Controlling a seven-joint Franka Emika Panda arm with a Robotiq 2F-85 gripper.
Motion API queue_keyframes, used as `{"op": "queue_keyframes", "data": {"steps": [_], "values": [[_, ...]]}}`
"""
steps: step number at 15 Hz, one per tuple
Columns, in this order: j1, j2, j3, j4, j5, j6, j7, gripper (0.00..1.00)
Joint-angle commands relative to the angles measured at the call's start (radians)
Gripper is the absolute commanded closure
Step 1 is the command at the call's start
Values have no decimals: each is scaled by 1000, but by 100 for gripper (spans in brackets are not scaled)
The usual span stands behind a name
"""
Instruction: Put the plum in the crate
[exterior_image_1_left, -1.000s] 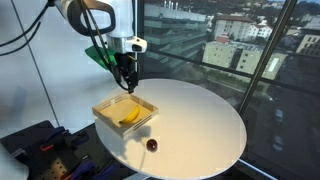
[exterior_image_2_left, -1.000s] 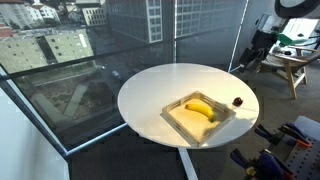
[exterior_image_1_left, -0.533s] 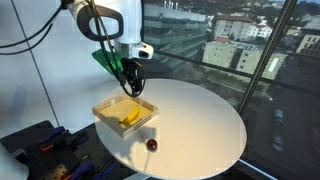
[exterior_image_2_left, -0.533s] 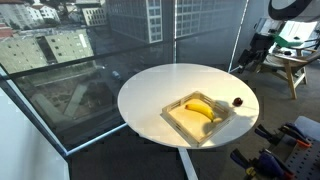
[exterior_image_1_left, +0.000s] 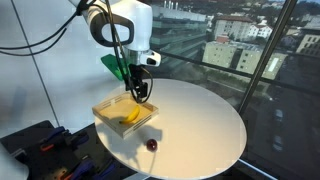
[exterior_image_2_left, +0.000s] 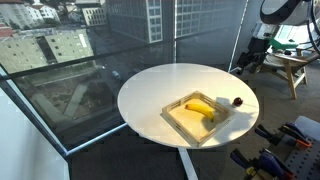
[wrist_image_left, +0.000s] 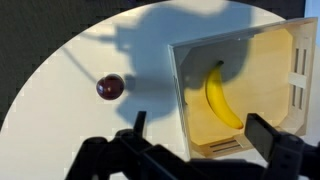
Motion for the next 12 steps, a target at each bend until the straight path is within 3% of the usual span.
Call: {"op": "queue_keyframes", "data": {"steps": [1, 12], "values": [[-36, 51, 3, 53, -21, -25, -6, 0], [-107, 133, -1, 91, -140, 38, 35, 0]]}}
